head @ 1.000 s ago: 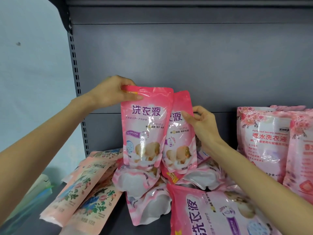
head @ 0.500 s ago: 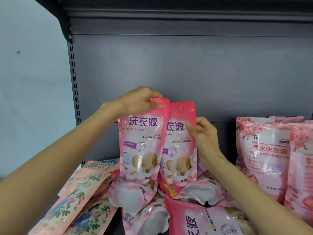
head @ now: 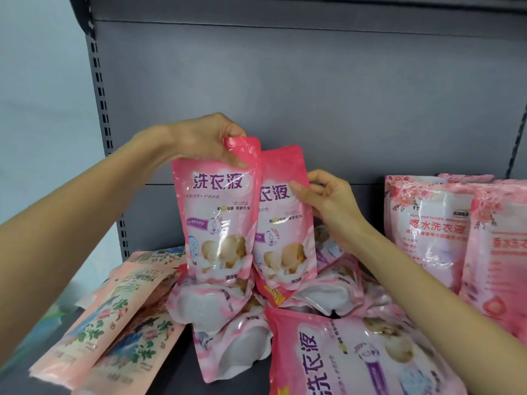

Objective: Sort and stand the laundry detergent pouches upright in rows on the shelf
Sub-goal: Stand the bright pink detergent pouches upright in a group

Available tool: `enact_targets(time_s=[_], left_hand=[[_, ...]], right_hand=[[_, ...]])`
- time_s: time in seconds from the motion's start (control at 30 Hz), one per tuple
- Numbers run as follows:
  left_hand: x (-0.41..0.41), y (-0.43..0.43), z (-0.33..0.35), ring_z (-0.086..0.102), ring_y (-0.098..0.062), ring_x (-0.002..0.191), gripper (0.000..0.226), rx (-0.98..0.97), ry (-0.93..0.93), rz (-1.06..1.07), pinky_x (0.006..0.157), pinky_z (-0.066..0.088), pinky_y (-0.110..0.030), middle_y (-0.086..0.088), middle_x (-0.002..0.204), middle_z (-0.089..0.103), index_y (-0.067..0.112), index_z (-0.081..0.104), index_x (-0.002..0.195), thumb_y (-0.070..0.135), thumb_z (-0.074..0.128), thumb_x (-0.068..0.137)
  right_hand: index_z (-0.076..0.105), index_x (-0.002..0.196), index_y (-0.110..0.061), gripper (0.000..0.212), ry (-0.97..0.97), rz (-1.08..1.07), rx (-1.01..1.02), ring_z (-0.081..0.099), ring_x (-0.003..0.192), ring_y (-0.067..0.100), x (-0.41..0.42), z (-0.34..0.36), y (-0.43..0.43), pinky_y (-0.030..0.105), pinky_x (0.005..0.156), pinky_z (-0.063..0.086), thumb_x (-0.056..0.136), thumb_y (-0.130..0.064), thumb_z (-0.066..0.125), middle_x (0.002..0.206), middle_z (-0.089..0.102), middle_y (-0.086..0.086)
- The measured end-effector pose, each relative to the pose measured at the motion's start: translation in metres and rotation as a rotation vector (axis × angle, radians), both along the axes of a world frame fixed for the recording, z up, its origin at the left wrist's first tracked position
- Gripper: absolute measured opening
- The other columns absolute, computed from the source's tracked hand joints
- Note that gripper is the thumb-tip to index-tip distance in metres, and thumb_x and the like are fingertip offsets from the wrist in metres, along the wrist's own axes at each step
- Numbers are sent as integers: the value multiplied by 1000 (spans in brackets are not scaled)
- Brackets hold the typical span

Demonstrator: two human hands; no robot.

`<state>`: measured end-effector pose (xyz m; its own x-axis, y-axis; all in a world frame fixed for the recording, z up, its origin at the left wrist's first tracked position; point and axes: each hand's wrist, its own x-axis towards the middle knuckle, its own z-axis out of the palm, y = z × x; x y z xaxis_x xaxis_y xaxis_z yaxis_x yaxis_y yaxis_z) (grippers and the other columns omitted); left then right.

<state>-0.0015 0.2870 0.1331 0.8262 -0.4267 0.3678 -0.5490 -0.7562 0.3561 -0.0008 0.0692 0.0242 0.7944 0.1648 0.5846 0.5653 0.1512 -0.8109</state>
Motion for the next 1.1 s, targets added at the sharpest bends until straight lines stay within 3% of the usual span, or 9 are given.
enact_targets(time_s=[0.17,0.37,0.5,0.67,0.83,0.93,1.03,1.1], left_hand=[[-5,3,-3,58,3,47,15,-3,-84,62,48,45,-8,10,55,65,19,63,65,18,77,72],[-6,11,-14,52,3,43,17,-50,-192,158,45,38,-4,6,56,62,10,64,70,20,77,73],[-8,12,-18,56,-13,58,22,-34,-262,193,56,44,-18,-13,75,68,2,67,81,21,75,75],[-10,15,-21,58,-26,70,26,-25,-321,264,72,48,-37,-13,76,68,5,66,80,28,75,74],[-14,23,-24,56,-24,71,21,-38,-345,385,73,47,-37,1,66,62,22,59,64,31,74,76],[-16,31,-25,60,-24,77,16,-53,-354,453,75,50,-38,1,71,64,20,63,70,30,73,78],[-18,36,-28,61,-24,76,20,-71,-357,479,74,51,-40,-3,77,67,12,68,82,30,72,78],[-19,38,-30,59,-23,75,19,-87,-372,487,69,47,-35,-4,78,67,11,68,83,29,72,78]], right_hand=[[66,87,-13,6,41,35,-52,68,76,14,-1,3,-5,27,69,56,87,-17,61,83,72,2],[67,93,-12,23,56,-27,-22,68,98,18,-2,2,-35,31,84,56,94,-28,50,100,73,5],[67,91,-12,23,57,-131,-35,68,98,16,0,-8,-57,29,84,56,95,-27,50,98,73,3],[67,88,-10,19,60,-186,-176,69,93,11,4,-25,-70,21,78,55,93,-23,54,94,73,0],[71,89,-10,11,-35,-173,-485,69,90,10,11,-43,-69,22,87,51,87,-16,63,91,74,-3],[72,95,-15,14,-91,-164,-697,66,91,1,9,-46,-59,21,89,48,85,-23,67,93,72,-8],[69,108,-24,32,-159,-167,-1011,59,88,-12,5,-48,-39,13,84,45,80,-39,69,93,67,-21],[62,118,-24,49,-158,-136,-1214,59,98,0,7,-53,-27,26,90,49,77,-51,67,108,65,-14]])
